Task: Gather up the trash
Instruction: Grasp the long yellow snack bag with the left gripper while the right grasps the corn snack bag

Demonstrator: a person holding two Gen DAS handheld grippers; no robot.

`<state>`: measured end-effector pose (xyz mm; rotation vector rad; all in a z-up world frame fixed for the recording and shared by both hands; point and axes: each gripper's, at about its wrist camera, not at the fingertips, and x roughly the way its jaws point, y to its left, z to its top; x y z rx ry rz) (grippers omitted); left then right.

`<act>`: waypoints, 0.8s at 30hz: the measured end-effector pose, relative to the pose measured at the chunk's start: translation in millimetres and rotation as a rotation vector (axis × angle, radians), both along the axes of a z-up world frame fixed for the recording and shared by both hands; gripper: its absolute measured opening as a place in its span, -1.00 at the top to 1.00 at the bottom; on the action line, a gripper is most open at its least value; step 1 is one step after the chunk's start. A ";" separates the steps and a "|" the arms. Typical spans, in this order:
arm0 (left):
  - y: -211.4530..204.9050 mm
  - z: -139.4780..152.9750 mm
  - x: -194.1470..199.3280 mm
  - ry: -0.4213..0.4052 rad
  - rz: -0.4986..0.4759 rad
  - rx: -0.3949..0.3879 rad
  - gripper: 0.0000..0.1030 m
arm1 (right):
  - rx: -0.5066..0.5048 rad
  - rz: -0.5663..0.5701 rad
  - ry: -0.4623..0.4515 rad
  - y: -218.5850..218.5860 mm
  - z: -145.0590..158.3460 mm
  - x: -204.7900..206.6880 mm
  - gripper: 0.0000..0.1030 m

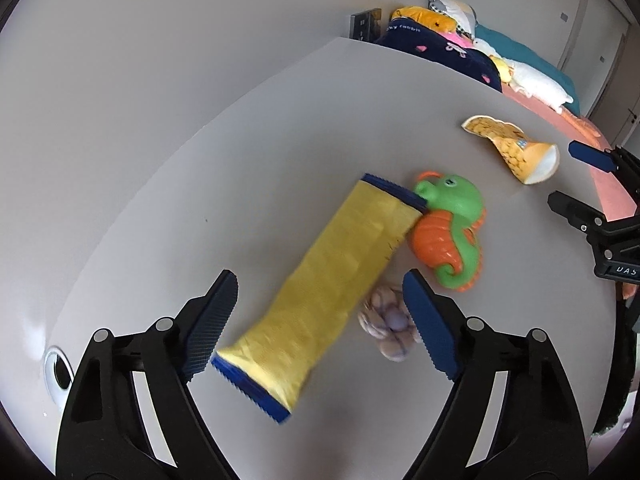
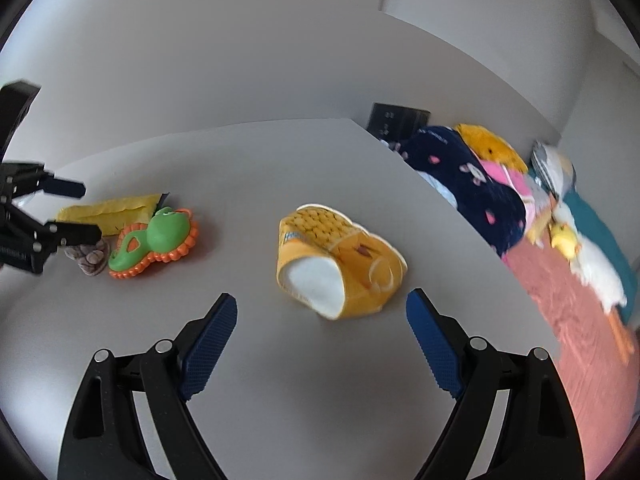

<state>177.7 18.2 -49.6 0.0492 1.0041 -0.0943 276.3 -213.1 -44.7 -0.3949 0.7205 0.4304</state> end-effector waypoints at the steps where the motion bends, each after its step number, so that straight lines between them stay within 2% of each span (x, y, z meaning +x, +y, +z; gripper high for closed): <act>1: 0.7 -0.8 2.3 0.005 -0.003 0.002 -0.58 | -0.008 0.006 0.001 1.8 -0.9 1.8 -0.56; 7: -1.2 -9.8 18.8 0.064 -0.031 0.028 -0.49 | -0.060 0.057 0.001 8.6 -9.2 12.0 -0.33; 11: -2.9 -9.6 22.5 0.072 -0.056 0.027 -0.44 | -0.063 0.080 -0.003 10.5 -12.4 14.0 -0.18; 13: -2.4 -9.2 24.0 0.073 -0.058 0.027 -0.38 | -0.061 0.091 -0.003 11.3 -12.4 15.0 -0.01; 16: -2.3 -7.2 22.9 0.065 -0.062 0.028 -0.09 | -0.050 0.106 -0.007 11.9 -10.9 16.0 0.18; 17: -1.4 -6.1 21.3 0.063 -0.062 0.028 0.07 | -0.045 0.116 -0.007 12.5 -10.1 16.3 0.22; 18: -0.9 -5.6 20.6 0.064 -0.063 0.029 0.16 | -0.045 0.119 -0.008 13.0 -9.5 16.6 0.24; 21: -0.4 -5.5 18.3 0.063 -0.061 0.024 0.17 | -0.048 0.121 -0.040 16.3 -5.6 18.3 0.24; 24: -0.8 -6.1 16.5 0.056 -0.060 0.027 0.19 | -0.049 0.145 -0.032 22.3 -3.5 21.6 0.24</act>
